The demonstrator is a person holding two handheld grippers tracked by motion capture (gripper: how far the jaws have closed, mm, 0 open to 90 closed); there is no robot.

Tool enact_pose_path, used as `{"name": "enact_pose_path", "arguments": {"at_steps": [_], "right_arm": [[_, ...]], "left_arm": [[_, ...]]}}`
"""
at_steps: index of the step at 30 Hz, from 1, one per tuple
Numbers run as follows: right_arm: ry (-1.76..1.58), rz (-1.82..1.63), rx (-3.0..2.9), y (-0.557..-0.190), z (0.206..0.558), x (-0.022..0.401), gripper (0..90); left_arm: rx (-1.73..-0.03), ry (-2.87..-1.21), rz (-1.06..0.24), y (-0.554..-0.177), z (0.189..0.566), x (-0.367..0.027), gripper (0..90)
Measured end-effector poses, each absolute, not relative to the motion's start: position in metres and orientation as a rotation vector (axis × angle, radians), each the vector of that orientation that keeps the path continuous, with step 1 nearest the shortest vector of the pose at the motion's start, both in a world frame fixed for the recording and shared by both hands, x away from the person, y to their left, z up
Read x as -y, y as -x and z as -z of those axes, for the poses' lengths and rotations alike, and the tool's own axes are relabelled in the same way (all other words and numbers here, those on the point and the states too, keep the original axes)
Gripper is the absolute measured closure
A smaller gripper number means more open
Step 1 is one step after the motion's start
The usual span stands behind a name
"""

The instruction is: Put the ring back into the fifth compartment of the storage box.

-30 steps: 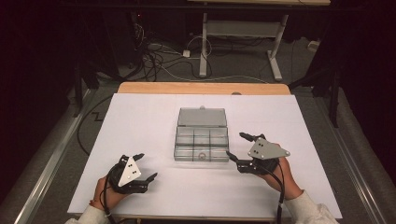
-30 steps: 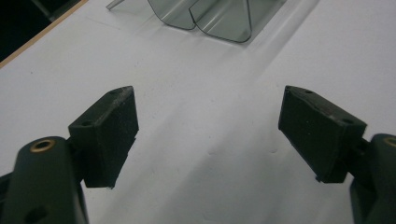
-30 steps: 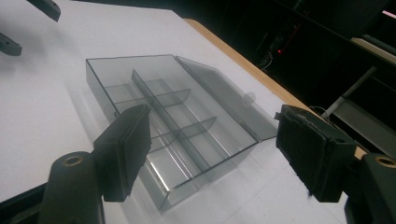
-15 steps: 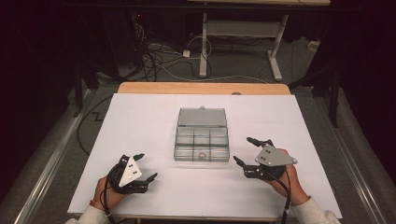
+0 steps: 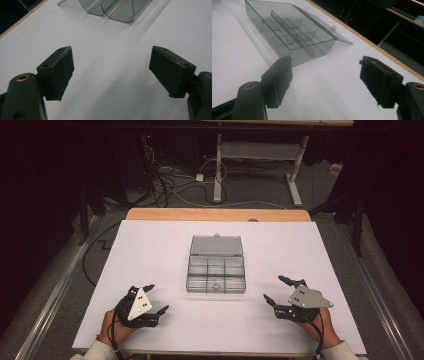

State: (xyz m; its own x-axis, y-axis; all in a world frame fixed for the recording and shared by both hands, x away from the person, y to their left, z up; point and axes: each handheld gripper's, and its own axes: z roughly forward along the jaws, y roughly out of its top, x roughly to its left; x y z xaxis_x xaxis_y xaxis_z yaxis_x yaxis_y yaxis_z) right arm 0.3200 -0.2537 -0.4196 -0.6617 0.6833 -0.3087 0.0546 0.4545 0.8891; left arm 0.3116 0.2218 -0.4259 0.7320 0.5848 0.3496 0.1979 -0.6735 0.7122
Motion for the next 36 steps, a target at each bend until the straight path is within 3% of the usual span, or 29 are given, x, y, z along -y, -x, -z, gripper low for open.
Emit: {"name": "enact_pose_path", "arguments": {"at_steps": [14,18,19,21,24,25,28,32,36], "right_arm": [[-0.638,-1.105,-2.092,-0.312,0.439,0.276,26.5],[-0.685,-1.123,-2.136,-0.317,0.445,0.284,33.0],[-0.689,-1.120,-2.141,-0.318,0.445,0.283,35.4],[-0.683,-1.124,-2.150,-0.318,0.444,0.283,49.3],[-0.688,-1.143,-2.163,-0.320,0.440,0.283,70.7],[-0.685,-1.149,-2.162,-0.320,0.439,0.284,77.1],[-0.671,-1.137,-2.185,-0.319,0.439,0.283,87.7],[-0.655,-1.121,-2.204,-0.319,0.438,0.281,90.0],[-0.652,-1.126,-2.215,-0.321,0.437,0.281,90.0]], "left_arm": [[-0.616,-2.274,-0.729,-0.315,0.428,-0.223,19.5],[-0.645,-2.288,-0.722,-0.319,0.429,-0.223,20.7],[-0.653,-2.291,-0.723,-0.320,0.429,-0.223,23.2],[-0.669,-2.301,-0.716,-0.322,0.429,-0.223,29.1],[-0.679,-2.306,-0.692,-0.323,0.428,-0.224,44.4],[-0.675,-2.314,-0.692,-0.323,0.427,-0.225,56.1],[-0.676,-2.314,-0.688,-0.323,0.424,-0.225,69.4],[-0.664,-2.338,-0.680,-0.322,0.425,-0.223,83.4],[-0.674,-2.337,-0.673,-0.325,0.426,-0.223,87.3]]}}
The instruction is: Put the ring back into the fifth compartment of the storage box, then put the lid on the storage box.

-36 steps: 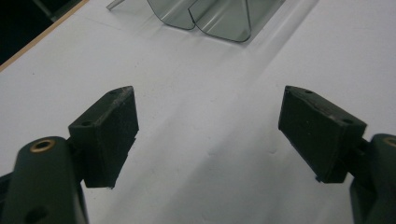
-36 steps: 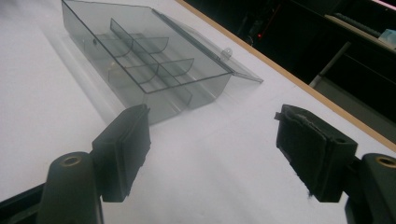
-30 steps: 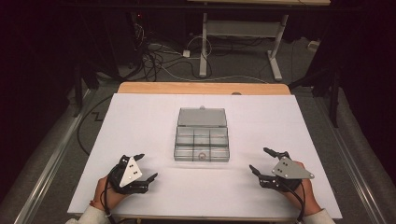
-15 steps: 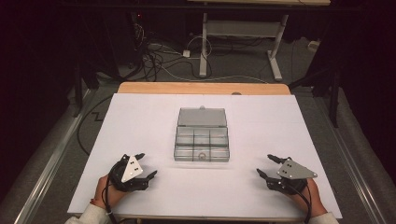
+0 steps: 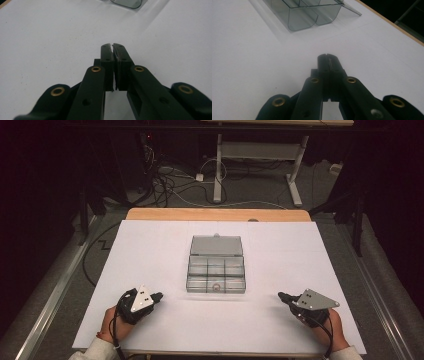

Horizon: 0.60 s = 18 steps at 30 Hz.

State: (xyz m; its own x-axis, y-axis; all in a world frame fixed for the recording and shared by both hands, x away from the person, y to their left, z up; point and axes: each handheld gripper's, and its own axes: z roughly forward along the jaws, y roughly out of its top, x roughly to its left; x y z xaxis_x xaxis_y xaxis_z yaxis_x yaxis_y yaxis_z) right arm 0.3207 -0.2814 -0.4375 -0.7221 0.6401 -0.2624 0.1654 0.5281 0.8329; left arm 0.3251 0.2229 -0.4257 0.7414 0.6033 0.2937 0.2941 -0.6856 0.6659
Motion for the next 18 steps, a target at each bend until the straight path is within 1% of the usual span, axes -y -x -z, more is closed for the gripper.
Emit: {"name": "enact_pose_path", "arguments": {"at_steps": [6,10,18], "right_arm": [[-0.637,-1.114,-2.236,-0.324,0.439,0.280,90.0],[-0.634,-1.110,-2.246,-0.326,0.440,0.283,90.0],[-0.652,-1.104,-2.257,-0.333,0.440,0.282,90.0]], "left_arm": [[-0.667,-2.356,-0.658,-0.325,0.427,-0.222,87.4],[-0.665,-2.366,-0.615,-0.325,0.427,-0.221,87.4],[-0.695,-2.375,-0.605,-0.331,0.429,-0.223,87.3]]}}
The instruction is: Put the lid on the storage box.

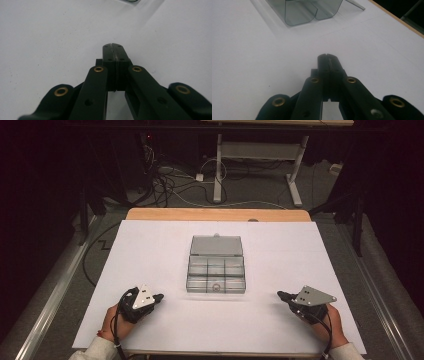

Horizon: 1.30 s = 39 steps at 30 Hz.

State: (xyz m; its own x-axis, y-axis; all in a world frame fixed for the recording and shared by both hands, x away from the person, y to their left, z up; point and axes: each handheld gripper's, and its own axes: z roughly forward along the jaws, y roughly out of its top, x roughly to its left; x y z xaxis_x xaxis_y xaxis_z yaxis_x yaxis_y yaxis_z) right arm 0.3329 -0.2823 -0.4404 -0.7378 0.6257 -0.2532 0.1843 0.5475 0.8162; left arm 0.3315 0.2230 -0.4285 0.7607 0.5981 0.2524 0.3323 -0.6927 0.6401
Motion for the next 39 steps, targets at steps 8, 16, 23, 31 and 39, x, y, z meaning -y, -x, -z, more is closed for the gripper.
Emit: {"name": "enact_pose_path", "arguments": {"at_steps": [8,16,23,31,39], "right_arm": [[-0.690,-1.097,-2.256,-0.344,0.439,0.282,90.0],[-0.707,-1.086,-2.246,-0.353,0.435,0.286,90.0],[-0.707,-1.076,-2.246,-0.363,0.430,0.285,90.0],[-0.705,-1.060,-2.258,-0.383,0.424,0.279,90.0],[-0.713,-1.030,-2.291,-0.413,0.423,0.266,90.0]], "left_arm": [[-0.716,-2.355,-0.638,-0.341,0.419,-0.224,87.3],[-0.710,-2.355,-0.658,-0.356,0.412,-0.221,87.3],[-0.714,-2.371,-0.637,-0.369,0.411,-0.218,87.3],[-0.708,-2.382,-0.627,-0.389,0.405,-0.212,87.2],[-0.726,-2.383,-0.598,-0.418,0.401,-0.205,87.2]]}}
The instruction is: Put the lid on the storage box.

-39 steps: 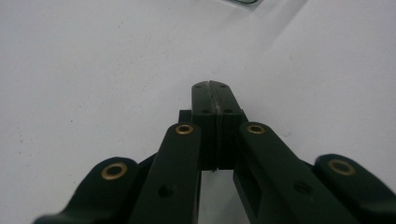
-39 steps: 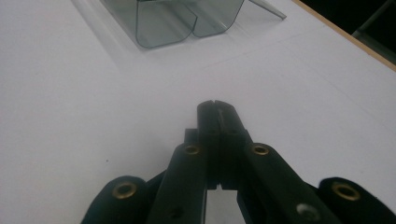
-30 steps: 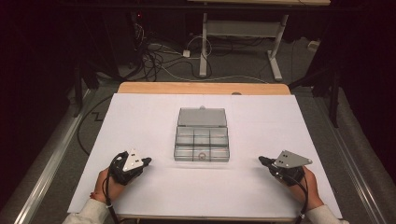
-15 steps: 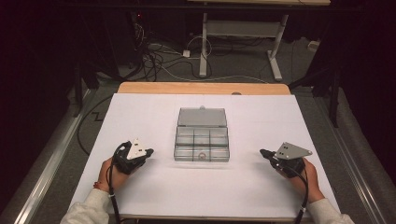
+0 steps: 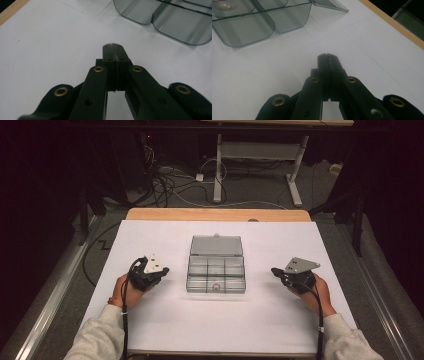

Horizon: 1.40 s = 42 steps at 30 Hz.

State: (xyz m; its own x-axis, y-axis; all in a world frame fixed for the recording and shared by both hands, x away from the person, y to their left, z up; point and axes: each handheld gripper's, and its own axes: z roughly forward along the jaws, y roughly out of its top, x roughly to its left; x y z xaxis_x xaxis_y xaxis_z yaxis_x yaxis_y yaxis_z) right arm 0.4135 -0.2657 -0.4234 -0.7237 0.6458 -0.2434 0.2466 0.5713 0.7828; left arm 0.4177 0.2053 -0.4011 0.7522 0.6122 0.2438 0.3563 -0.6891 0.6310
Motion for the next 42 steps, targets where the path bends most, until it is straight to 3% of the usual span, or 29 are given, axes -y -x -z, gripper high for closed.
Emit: {"name": "enact_pose_path", "arguments": {"at_steps": [25,42], "right_arm": [[-0.792,-0.893,-2.427,-0.501,0.437,0.213,90.0],[-0.786,-0.819,-2.471,-0.540,0.430,0.171,90.0]], "left_arm": [[-0.818,-2.411,-0.490,-0.499,0.420,-0.172,87.1],[-0.890,-2.353,-0.460,-0.525,0.423,-0.151,87.2]]}}
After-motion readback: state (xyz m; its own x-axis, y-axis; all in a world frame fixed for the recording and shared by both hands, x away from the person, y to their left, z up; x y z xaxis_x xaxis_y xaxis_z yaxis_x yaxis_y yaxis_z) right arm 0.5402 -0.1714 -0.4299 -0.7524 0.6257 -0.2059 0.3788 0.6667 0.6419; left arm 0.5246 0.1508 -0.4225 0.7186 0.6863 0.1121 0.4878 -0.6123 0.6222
